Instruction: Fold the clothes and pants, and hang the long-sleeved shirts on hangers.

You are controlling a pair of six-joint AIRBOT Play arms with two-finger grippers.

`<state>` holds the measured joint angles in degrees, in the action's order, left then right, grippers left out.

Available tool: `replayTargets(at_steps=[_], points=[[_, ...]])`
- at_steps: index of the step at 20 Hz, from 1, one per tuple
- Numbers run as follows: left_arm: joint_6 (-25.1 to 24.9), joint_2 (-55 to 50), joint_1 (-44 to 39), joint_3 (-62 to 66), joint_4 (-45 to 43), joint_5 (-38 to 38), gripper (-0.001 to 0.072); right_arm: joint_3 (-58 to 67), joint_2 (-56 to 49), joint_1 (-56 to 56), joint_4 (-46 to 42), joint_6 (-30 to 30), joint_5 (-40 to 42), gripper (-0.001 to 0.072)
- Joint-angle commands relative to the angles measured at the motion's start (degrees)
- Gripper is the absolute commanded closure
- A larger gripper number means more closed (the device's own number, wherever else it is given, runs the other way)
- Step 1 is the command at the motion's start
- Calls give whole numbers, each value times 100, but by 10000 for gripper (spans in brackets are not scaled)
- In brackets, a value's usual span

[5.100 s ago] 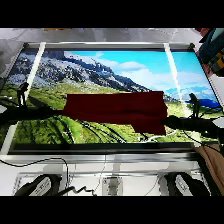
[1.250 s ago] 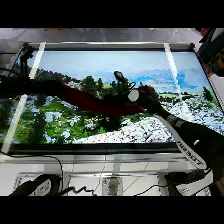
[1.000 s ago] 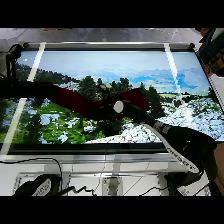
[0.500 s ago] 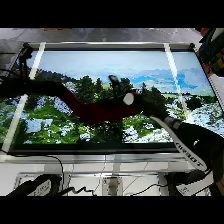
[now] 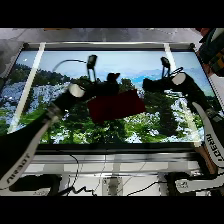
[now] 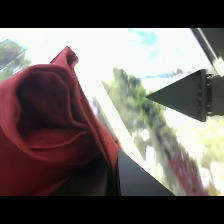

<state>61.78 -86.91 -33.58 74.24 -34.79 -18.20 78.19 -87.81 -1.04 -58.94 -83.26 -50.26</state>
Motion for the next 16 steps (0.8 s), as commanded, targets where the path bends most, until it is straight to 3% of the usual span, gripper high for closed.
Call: replayTargets(at_steps=[1, 2, 3, 5, 6, 7, 8, 12, 14, 16], points=[[-4, -654, -1167, 55, 92, 2551, 676, 0, 57, 662, -66, 0, -402, 694], [-4, -741, -1340, 55, 15, 2830, 422, 0, 57, 730, -98, 0, -398, 694], [-2, -776, -1440, 55, -68, 2896, 4, 0, 55, 769, -144, 0, -372, 693], [-66, -752, -1506, 55, -219, 2894, 5, 0, 55, 789, -271, 7, -227, 671], [-66, -717, -1502, 55, -387, 2896, 5, 0, 52, 789, -326, 48, -149, 630], [-66, -662, -1458, 55, -518, 2896, 5, 0, 48, 789, -415, 48, -13, 526], [-70, -588, -1394, 55, -601, 2896, 5, 0, 42, 789, -555, 46, 136, 498], [-70, -184, -1032, 55, -614, 2804, 5, 0, -302, 1021, -702, 17, 328, 509], [-70, 15, -807, 55, -616, 2341, 5, 0, -656, 1167, -382, 24, 83, 501], [-70, 129, -538, 55, -741, 1558, 6, 0, -1102, 1246, 341, 70, -284, 242]])
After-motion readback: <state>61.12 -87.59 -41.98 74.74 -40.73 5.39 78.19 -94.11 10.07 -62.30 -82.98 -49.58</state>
